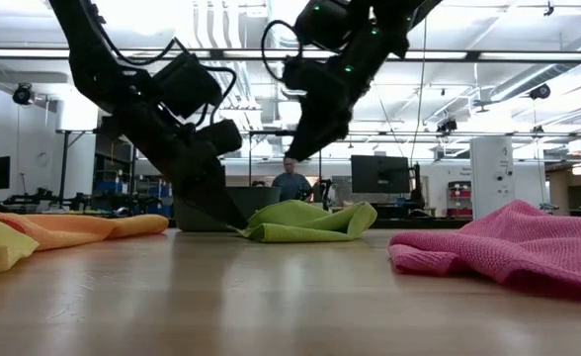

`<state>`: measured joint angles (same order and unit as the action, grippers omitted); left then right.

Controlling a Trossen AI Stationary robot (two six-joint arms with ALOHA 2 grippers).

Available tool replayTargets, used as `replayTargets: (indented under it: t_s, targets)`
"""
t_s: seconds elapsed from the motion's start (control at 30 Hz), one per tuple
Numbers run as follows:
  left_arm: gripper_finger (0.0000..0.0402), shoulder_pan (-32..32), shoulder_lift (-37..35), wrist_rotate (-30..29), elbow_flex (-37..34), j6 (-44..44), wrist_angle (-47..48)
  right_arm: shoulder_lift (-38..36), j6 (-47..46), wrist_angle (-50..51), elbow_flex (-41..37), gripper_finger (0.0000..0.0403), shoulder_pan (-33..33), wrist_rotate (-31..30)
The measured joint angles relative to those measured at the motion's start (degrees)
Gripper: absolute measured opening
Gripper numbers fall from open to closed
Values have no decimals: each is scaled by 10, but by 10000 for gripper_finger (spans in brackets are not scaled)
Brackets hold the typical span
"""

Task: Fold microfiber towels
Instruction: Fold the green towel

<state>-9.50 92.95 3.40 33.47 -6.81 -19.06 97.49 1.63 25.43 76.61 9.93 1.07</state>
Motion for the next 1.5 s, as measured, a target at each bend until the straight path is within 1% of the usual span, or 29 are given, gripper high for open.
replayTargets:
  t_s: [0.1, 0.17, 0.23, 0.3, 0.37, 0.47, 0.57, 0.6, 0.73, 0.9, 0.93, 1.07, 1.13, 1.23, 1.37, 1.43, 1.5]
  targets:
    - [113, 0, -25, 0, 1, 0, 29, -22, 68, 1, -25, 203, 21, 10]
    - [113, 0, -41, 0, 1, 1, 38, -28, 94, -3, -39, 203, 39, 24]
    - [113, 0, -55, -1, 1, 4, 34, -30, 111, -20, -55, 203, 64, 51]
    - [113, 0, -65, -5, 3, 24, 29, -23, 117, -59, -74, 203, 92, 91]
    - [113, 0, -67, -11, 3, 39, 9, -10, 116, -108, -93, 203, 117, 127]
    - [113, 0, -66, -27, 3, 43, -23, 12, 101, -176, -113, 203, 149, 165]
    - [113, 0, -58, -40, 2, 43, -30, 35, 81, -228, -126, 203, 175, 236]
    - [113, 0, -54, -42, 2, 43, -31, 42, 74, -240, -129, 203, 180, 248]
    - [113, 0, -42, -53, 0, 42, -38, 70, 71, -251, -137, 203, 188, 267]
    - [113, 0, -37, -55, 2, 42, -54, 90, 69, -259, -141, 199, 188, 344]
    - [113, 0, -37, -55, 2, 42, -57, 91, 66, -260, -141, 195, 186, 352]
    - [113, 0, -37, -55, 1, 42, -61, 89, 58, -260, -141, 172, 179, 354]
    - [113, 0, -37, -56, 0, 42, -60, 88, 58, -260, -141, 154, 174, 354]
    - [113, 0, -37, -56, 0, 42, -60, 87, 59, -260, -136, 115, 162, 354]
    - [113, 0, -37, -56, -1, 43, -60, 87, 67, -258, -133, 51, 148, 354]
    - [113, 0, -37, -65, -2, 45, -60, 84, 67, -256, -132, 21, 144, 351]
    - [117, 0, -37, -68, -2, 57, -60, 77, 61, -255, -132, 14, 141, 348]
